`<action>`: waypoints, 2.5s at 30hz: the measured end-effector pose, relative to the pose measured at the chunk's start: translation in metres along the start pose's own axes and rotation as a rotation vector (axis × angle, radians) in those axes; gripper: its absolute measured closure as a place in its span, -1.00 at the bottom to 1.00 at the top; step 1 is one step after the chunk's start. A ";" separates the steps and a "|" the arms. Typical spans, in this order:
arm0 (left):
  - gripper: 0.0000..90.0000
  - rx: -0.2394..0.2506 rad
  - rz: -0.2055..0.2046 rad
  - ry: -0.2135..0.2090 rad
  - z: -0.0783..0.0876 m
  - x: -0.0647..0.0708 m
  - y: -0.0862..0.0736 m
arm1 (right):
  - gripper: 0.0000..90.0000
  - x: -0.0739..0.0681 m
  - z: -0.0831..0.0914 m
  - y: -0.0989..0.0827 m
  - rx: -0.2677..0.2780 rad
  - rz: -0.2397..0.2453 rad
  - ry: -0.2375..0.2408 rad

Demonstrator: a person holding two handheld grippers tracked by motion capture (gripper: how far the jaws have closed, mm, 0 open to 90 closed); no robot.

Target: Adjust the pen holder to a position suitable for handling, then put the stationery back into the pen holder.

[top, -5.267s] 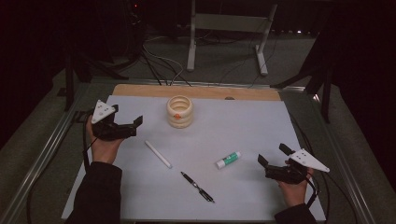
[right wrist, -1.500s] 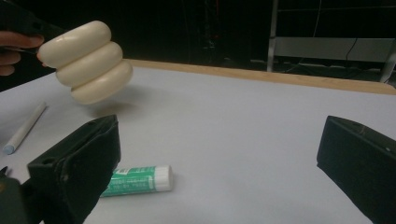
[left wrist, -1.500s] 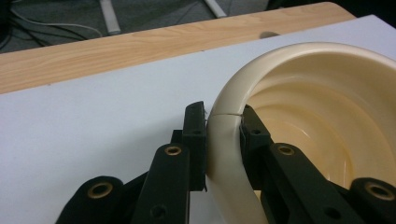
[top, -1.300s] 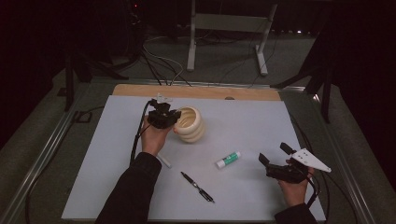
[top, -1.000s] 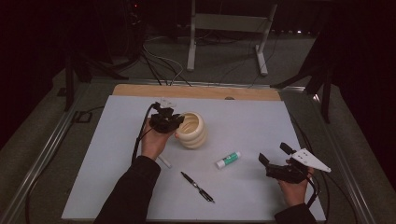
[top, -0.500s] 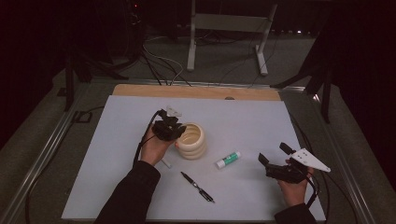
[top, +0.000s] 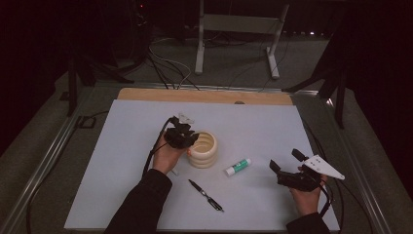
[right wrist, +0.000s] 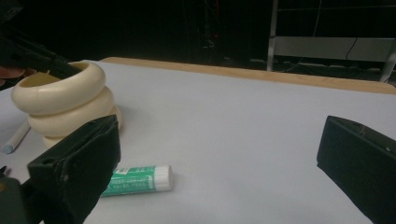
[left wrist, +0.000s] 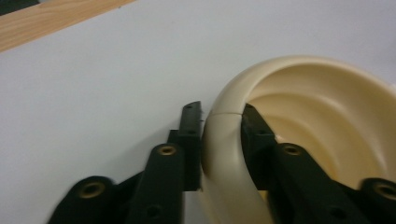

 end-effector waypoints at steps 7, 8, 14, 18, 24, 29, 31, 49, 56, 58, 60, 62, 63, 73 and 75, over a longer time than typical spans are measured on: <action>-0.53 0.087 -0.006 -0.007 0.002 0.001 0.004 | -1.00 0.000 0.000 0.000 0.001 -0.001 0.000; -0.53 0.117 0.009 0.000 0.005 0.001 0.006 | -1.00 0.000 0.000 0.000 0.002 -0.001 0.000; -1.00 0.136 0.010 0.039 0.013 -0.002 0.007 | -1.00 0.000 0.000 0.000 0.003 -0.003 0.000; -1.00 0.150 0.013 0.049 0.019 -0.003 0.008 | -1.00 0.001 0.000 0.000 0.003 -0.004 -0.001; -1.00 0.156 0.014 0.077 0.026 -0.003 0.009 | -1.00 0.001 0.001 0.000 0.004 -0.006 -0.002; -1.00 0.168 0.007 0.121 0.033 -0.001 0.009 | -1.00 0.001 0.000 0.000 0.001 -0.007 -0.003; -1.00 0.169 0.003 0.141 0.035 0.000 0.009 | -1.00 0.001 0.000 0.000 0.002 -0.008 -0.003; -1.00 0.183 0.039 0.227 0.061 0.005 -0.001 | -1.00 0.002 -0.001 0.000 -0.002 -0.015 0.001; -1.00 0.193 0.041 0.228 0.071 0.008 -0.003 | -1.00 0.002 0.000 0.000 -0.002 -0.018 -0.003; -1.00 0.190 0.037 0.230 0.073 0.009 -0.004 | -1.00 0.003 -0.001 -0.001 -0.004 -0.020 -0.003; -1.00 0.194 0.037 0.230 0.074 0.010 -0.005 | -1.00 0.002 -0.001 -0.001 -0.004 -0.017 -0.003; -1.00 0.197 0.039 0.230 0.075 0.011 -0.006 | -1.00 0.002 -0.001 -0.001 -0.004 -0.017 -0.002; -1.00 0.198 0.040 0.228 0.075 0.011 -0.007 | -1.00 0.003 0.000 -0.001 -0.003 -0.018 -0.004; -1.00 0.184 0.047 0.231 0.074 0.011 -0.014 | -1.00 0.003 -0.001 -0.001 -0.006 -0.021 -0.007; -1.00 0.174 0.056 0.234 0.073 0.010 -0.018 | -1.00 0.003 0.000 -0.001 -0.003 -0.020 -0.009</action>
Point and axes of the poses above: each handheld gripper's, and its own axes: z roughly backward along the jaws, y roughly out of its top, x roughly to its right, the point moved 3 cm from there along -z, roughly forward along the jaws, and after that the axes turned 15 degrees about -y, right-handed, at the moved point
